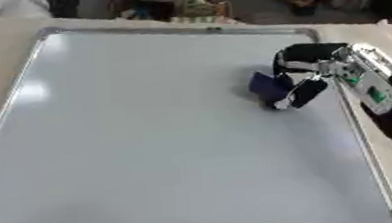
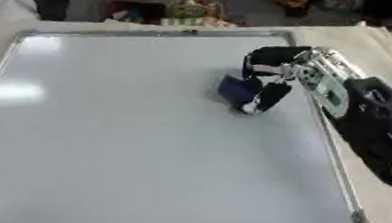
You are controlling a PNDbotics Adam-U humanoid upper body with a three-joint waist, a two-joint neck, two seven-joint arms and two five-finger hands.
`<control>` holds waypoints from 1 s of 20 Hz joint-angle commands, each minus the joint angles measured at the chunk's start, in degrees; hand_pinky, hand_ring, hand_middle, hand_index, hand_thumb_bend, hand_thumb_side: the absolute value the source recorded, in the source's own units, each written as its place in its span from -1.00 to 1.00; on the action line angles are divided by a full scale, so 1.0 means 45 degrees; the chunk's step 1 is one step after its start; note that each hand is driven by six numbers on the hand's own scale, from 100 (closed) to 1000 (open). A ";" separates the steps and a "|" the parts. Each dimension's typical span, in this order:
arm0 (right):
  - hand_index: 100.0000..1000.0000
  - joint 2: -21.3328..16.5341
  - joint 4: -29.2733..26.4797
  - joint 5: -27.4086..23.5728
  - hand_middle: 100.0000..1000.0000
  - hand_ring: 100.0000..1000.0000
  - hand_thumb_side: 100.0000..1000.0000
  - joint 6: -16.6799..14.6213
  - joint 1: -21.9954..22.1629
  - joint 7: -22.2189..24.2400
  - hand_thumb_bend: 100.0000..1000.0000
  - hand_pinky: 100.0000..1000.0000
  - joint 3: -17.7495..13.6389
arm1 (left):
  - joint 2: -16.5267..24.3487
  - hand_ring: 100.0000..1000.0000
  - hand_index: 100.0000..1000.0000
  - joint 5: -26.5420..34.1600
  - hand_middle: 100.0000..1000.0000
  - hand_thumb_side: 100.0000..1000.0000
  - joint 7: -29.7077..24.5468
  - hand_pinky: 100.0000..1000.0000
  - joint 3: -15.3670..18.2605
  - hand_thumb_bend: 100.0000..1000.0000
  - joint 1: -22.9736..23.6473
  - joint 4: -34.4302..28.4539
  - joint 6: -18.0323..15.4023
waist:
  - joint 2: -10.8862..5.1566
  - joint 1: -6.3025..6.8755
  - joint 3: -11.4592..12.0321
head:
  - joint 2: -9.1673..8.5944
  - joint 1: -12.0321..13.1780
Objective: Wipe the whiteboard clean with a brush.
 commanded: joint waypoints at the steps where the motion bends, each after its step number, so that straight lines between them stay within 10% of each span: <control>1: 0.08 -0.0194 -0.0130 -0.0237 -0.36 0.57 -0.05 0.0045 0.0000 0.0110 -0.14 0.35 0.0019 | 0.0211 0.18 0.23 -0.0018 0.02 0.92 0.0010 0.24 0.0033 -0.60 -0.0130 -0.0260 0.0033 | -0.0237 0.0061 0.0005 | -0.0213 0.0084; 15: 0.08 -0.0168 -0.0297 -0.1230 -0.23 0.64 -0.10 0.0084 -0.0019 0.0963 0.03 0.39 -0.0096 | 0.0217 0.18 0.23 -0.0036 0.02 0.92 0.0015 0.24 0.0033 -0.60 -0.0135 -0.0265 0.0042 | -0.0224 0.0056 -0.0024 | -0.0225 0.0449; 20: -0.51 -0.0207 -0.0436 -0.1492 -0.24 0.64 -0.11 0.0186 0.0014 0.1051 -0.05 0.39 -0.0139 | 0.0218 0.18 0.19 -0.0045 0.02 0.92 0.0005 0.24 0.0031 -0.61 -0.0129 -0.0265 0.0057 | -0.0211 0.0045 -0.0034 | -0.0259 0.0647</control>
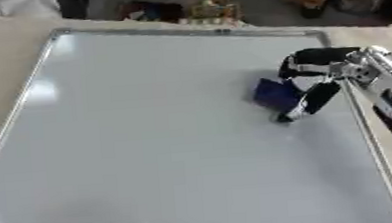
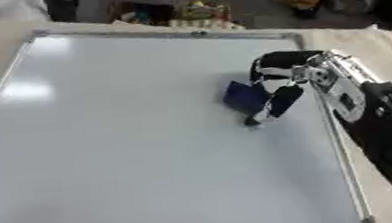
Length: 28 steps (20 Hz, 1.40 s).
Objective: Wipe the whiteboard clean with a brush.
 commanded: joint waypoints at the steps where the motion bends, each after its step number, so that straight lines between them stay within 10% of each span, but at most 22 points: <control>1: -0.55 -0.0211 -0.0208 -0.0212 -0.24 0.64 -0.11 0.0038 -0.0037 0.0085 -0.05 0.39 -0.0001 | 0.0218 0.18 0.19 -0.0044 0.02 0.92 0.0006 0.24 0.0031 -0.61 -0.0133 -0.0263 0.0053 | -0.0207 0.0050 -0.0001 | -0.0181 0.0142; 8: -0.87 -0.0232 -0.0372 -0.0605 -0.38 0.58 -0.21 0.0259 0.0029 -0.0234 -0.22 0.33 -0.0023 | 0.0219 0.18 0.19 -0.0070 0.02 0.93 -0.0017 0.24 0.0019 -0.61 -0.0137 -0.0259 0.0106 | -0.0181 0.0037 -0.0004 | -0.0184 0.0314; 28: -0.88 -0.0313 -0.0776 -0.1323 -0.57 0.45 -0.50 0.0785 0.0299 -0.1044 -0.54 0.23 0.0255 | 0.0212 0.19 0.18 -0.0133 0.03 0.94 -0.0139 0.25 0.0007 -0.61 -0.0187 -0.0263 0.0193 | -0.0127 0.0011 -0.0001 | -0.0198 0.0492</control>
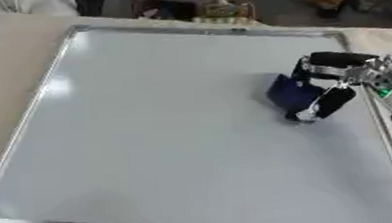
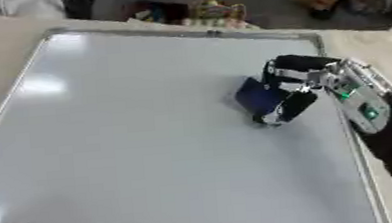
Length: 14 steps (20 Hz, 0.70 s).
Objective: Wipe the whiteboard clean with a brush.
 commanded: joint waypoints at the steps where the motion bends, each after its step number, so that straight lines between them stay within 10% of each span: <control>1: -0.88 -0.0316 -0.0171 -0.0035 -0.57 0.45 -0.50 0.0007 -0.0089 -0.0040 -0.56 0.23 0.0029 | 0.0212 0.19 0.18 -0.0039 0.03 0.94 -0.0038 0.25 0.0011 -0.61 -0.0110 -0.0206 0.0022 | -0.0195 0.0047 0.0004 | -0.0133 0.0015; 10: -0.83 -0.0326 -0.0158 0.0046 -0.56 0.45 -0.49 -0.0128 -0.0103 -0.0028 -0.60 0.24 0.0022 | 0.0222 0.19 0.18 -0.0045 0.03 0.94 -0.0095 0.25 0.0007 -0.61 -0.0134 -0.0200 0.0020 | -0.0199 0.0031 -0.0002 | -0.0142 0.0033; 14: -0.78 -0.0349 -0.0182 0.0179 -0.21 0.53 -0.42 -0.0182 -0.0105 -0.0011 -0.46 0.27 0.0008 | 0.0234 0.19 0.18 -0.0040 0.03 0.94 -0.0097 0.26 0.0012 -0.61 -0.0141 -0.0195 0.0018 | -0.0204 0.0026 0.0004 | -0.0144 0.0068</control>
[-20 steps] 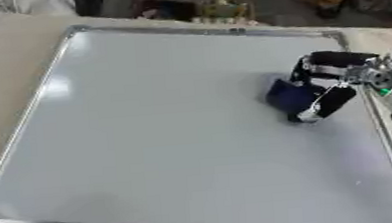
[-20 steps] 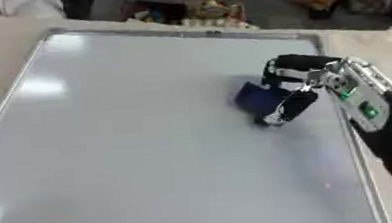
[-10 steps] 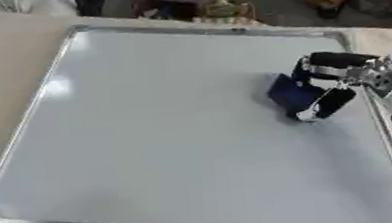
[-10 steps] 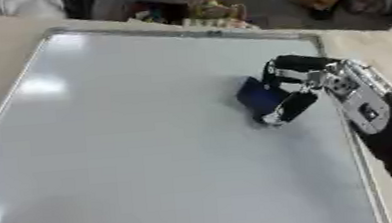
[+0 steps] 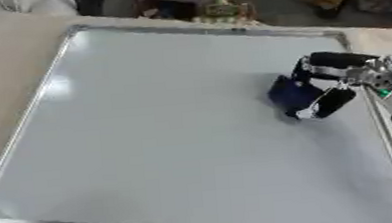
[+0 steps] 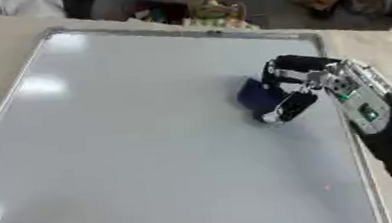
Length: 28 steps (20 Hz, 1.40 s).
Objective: Wipe the whiteboard clean with a brush.
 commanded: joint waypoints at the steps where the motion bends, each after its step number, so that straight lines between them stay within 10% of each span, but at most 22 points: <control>1: -0.78 -0.0358 -0.0222 0.0130 -0.20 0.54 -0.41 -0.0082 -0.0112 0.0040 -0.44 0.28 -0.0023 | 0.0237 0.19 0.18 -0.0036 0.03 0.94 -0.0047 0.26 0.0013 -0.61 -0.0123 -0.0191 -0.0014 | -0.0219 0.0060 -0.0001 | -0.0098 0.0081; 28: -0.87 -0.0839 -0.1343 0.1625 -0.37 0.54 -0.16 -0.0035 0.0286 -0.1830 -0.30 0.26 0.0293 | 0.0258 0.19 0.18 -0.0026 0.03 0.95 -0.0242 0.26 -0.0020 -0.62 -0.0118 -0.0198 0.0033 | -0.0285 0.0011 -0.0051 | -0.0097 0.0087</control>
